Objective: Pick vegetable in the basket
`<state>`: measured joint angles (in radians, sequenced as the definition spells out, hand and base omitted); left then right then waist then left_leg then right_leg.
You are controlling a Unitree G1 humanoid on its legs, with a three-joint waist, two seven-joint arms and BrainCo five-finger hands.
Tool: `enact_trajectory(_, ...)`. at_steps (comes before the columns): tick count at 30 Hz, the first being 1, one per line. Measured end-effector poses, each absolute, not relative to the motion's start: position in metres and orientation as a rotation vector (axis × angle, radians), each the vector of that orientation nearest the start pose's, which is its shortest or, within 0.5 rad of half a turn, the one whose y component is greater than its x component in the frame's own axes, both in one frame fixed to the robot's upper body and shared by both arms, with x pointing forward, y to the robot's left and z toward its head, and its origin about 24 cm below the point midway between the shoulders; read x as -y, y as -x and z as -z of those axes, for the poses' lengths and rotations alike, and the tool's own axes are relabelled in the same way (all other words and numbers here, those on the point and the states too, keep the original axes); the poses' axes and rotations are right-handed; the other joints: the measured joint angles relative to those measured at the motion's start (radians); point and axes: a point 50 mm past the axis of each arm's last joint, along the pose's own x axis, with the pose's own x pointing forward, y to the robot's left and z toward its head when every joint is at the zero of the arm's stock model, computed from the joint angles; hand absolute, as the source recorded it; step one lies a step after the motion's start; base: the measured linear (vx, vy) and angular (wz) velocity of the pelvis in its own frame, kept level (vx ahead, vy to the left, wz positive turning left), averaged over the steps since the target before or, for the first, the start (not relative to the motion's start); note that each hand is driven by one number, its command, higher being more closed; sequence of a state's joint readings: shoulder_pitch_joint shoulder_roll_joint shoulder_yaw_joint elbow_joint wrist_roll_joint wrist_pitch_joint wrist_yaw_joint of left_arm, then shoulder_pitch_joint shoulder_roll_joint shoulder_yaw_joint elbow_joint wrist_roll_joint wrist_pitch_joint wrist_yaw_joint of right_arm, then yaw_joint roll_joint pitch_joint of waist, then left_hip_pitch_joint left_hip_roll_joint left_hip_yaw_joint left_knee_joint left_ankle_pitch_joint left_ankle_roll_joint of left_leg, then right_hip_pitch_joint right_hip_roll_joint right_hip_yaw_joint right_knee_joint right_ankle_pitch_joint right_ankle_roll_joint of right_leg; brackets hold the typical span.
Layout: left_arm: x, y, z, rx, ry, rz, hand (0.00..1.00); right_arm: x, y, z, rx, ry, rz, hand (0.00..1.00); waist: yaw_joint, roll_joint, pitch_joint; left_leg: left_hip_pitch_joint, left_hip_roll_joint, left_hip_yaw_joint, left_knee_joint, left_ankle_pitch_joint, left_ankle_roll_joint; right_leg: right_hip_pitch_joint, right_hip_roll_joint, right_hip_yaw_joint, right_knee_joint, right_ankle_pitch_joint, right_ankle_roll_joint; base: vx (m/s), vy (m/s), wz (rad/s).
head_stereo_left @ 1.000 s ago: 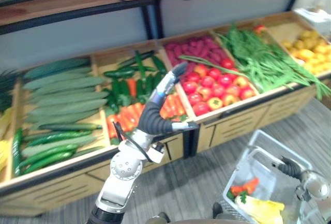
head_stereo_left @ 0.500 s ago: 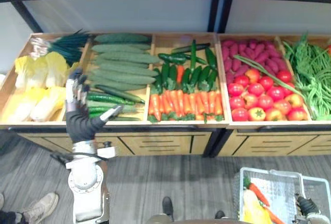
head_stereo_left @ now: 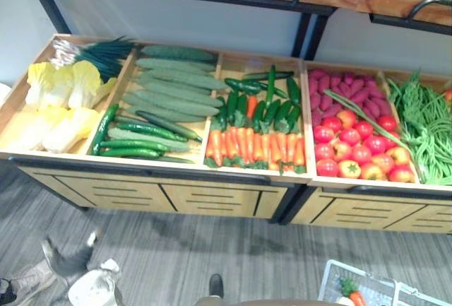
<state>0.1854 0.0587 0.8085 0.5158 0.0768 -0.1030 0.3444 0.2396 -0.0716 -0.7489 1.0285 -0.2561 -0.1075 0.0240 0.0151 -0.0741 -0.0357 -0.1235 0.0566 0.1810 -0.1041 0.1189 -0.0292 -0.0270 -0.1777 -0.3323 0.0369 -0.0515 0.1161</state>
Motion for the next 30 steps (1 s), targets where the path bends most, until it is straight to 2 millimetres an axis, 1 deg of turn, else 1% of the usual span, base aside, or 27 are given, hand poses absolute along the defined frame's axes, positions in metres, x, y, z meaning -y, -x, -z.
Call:
enact_trajectory(1, -0.336, -0.066, 0.079, -0.623, -0.086, -1.190, 0.00, 0.266, -0.004, 0.154, -1.153, -0.047, 0.640, 1.00, -0.001, 0.001, -0.004, 0.001, 0.000, 0.000, 0.000, 0.000, 0.000, 0.000, 0.000, 0.000, 0.000, -0.001, -0.001, 0.00, 0.000, 0.00)
enact_trajectory(3, -0.319, -0.032, 0.112, -0.815, 0.031, -1.229, 0.00, 0.261, -0.003, 0.156, -1.162, -0.056, 0.648, 1.00, -0.013, 0.004, -0.012, 0.003, 0.000, 0.004, 0.000, -0.001, 0.000, -0.001, 0.000, 0.005, -0.001, -0.003, -0.004, 0.03, 0.017, -0.04)
enact_trajectory(4, -0.313, -0.024, 0.118, -0.858, 0.060, -1.229, 0.00, 0.260, -0.003, 0.156, -1.163, -0.059, 0.650, 1.00, -0.013, 0.005, -0.011, 0.003, 0.000, 0.005, 0.000, -0.001, 0.000, -0.002, 0.001, 0.009, -0.001, -0.003, -0.004, 0.02, 0.016, -0.07)
enact_trajectory(5, -0.303, -0.012, 0.129, -0.931, 0.121, -1.232, 0.00, 0.259, -0.002, 0.157, -1.165, -0.074, 0.662, 1.00, -0.014, 0.007, -0.011, 0.003, 0.001, 0.008, 0.000, -0.001, 0.000, -0.004, 0.001, 0.014, -0.001, -0.003, -0.004, 0.02, 0.016, -0.08)
enact_trajectory(6, -0.294, -0.002, 0.137, -0.996, 0.156, -1.223, 0.00, 0.257, -0.001, 0.158, -1.175, -0.078, 0.664, 1.00, -0.016, 0.007, -0.011, 0.005, 0.002, 0.012, 0.000, -0.001, -0.001, -0.005, 0.002, 0.018, -0.002, -0.003, -0.004, 0.03, 0.012, -0.09)
enact_trajectory(9, -0.277, 0.011, 0.148, -1.095, 0.195, -1.161, 0.00, 0.252, -0.004, 0.161, -1.191, -0.087, 0.644, 1.00, -0.017, 0.010, -0.012, 0.014, 0.007, 0.037, 0.000, -0.007, -0.004, -0.013, 0.006, 0.053, -0.002, -0.003, -0.004, 0.03, 0.007, -0.27)
enact_trajectory(11, -0.265, 0.013, 0.154, -1.153, 0.194, -1.076, 0.00, 0.249, -0.005, 0.162, -1.203, -0.076, 0.613, 1.00, -0.018, 0.017, -0.012, 0.024, 0.009, 0.058, 0.000, -0.013, -0.008, -0.015, 0.008, 0.074, -0.002, -0.002, -0.004, 0.04, 0.004, -0.29)
enact_trajectory(14, -0.249, 0.004, 0.160, -1.178, 0.193, -0.949, 0.00, 0.247, -0.008, 0.162, -1.206, -0.050, 0.583, 1.00, -0.033, 0.026, -0.014, 0.029, 0.009, 0.074, 0.000, -0.020, -0.012, -0.021, 0.009, 0.096, -0.003, -0.002, -0.004, 0.06, 0.014, -0.23)
enact_trajectory(15, -0.241, 0.002, 0.163, -1.200, 0.178, -0.874, 0.00, 0.247, -0.010, 0.162, -1.207, -0.029, 0.561, 1.00, -0.038, 0.030, -0.013, 0.039, 0.009, 0.087, 0.000, -0.026, -0.013, -0.020, 0.009, 0.110, -0.004, -0.002, -0.004, 0.08, 0.012, -0.29)
enact_trajectory(17, -0.234, -0.003, 0.165, -1.213, 0.171, -0.805, 0.00, 0.246, -0.010, 0.163, -1.211, -0.013, 0.546, 1.00, -0.040, 0.029, -0.014, 0.045, 0.009, 0.099, 0.000, -0.032, -0.015, -0.020, 0.010, 0.122, -0.005, -0.001, -0.007, 0.06, 0.007, -0.24)
enact_trajectory(18, -0.233, -0.008, 0.165, -1.208, 0.150, -0.760, 0.00, 0.244, -0.010, 0.163, -1.216, -0.006, 0.531, 1.00, -0.040, 0.028, -0.013, 0.047, 0.009, 0.106, 0.000, -0.035, -0.016, -0.021, 0.012, 0.127, -0.008, 0.001, -0.009, 0.07, 0.003, -0.16)
enact_trajectory(21, -0.234, -0.015, 0.165, -1.203, 0.110, -0.693, 0.00, 0.241, -0.012, 0.164, -1.223, 0.003, 0.503, 1.00, -0.040, 0.023, -0.013, 0.054, 0.010, 0.117, 0.000, -0.043, -0.027, -0.019, 0.016, 0.142, -0.018, 0.001, -0.010, 0.10, -0.010, -0.14)
enact_trajectory(26, -0.234, -0.025, 0.164, -1.192, 0.055, -0.612, 0.00, 0.239, -0.017, 0.165, -1.222, 0.010, 0.478, 1.00, -0.040, 0.015, -0.007, 0.061, 0.010, 0.122, 0.001, -0.051, -0.032, -0.014, 0.018, 0.149, -0.020, 0.002, -0.009, 0.10, -0.015, -0.06)
enact_trajectory(28, -0.234, -0.029, 0.164, -1.186, 0.048, -0.598, 0.00, 0.239, -0.019, 0.165, -1.220, 0.008, 0.477, 1.00, -0.040, 0.016, 0.015, 0.089, 0.010, 0.128, 0.001, -0.057, -0.033, 0.012, 0.019, 0.153, -0.025, 0.002, -0.008, 0.08, -0.005, -0.12)
enact_trajectory(30, -0.233, -0.028, 0.164, -1.189, 0.048, -0.598, 0.00, 0.240, -0.021, 0.165, -1.214, 0.010, 0.478, 1.00, -0.039, 0.015, 0.028, 0.123, 0.011, 0.153, 0.008, -0.080, -0.042, 0.023, 0.018, 0.177, -0.002, -0.016, -0.008, 0.06, 0.009, -0.28)
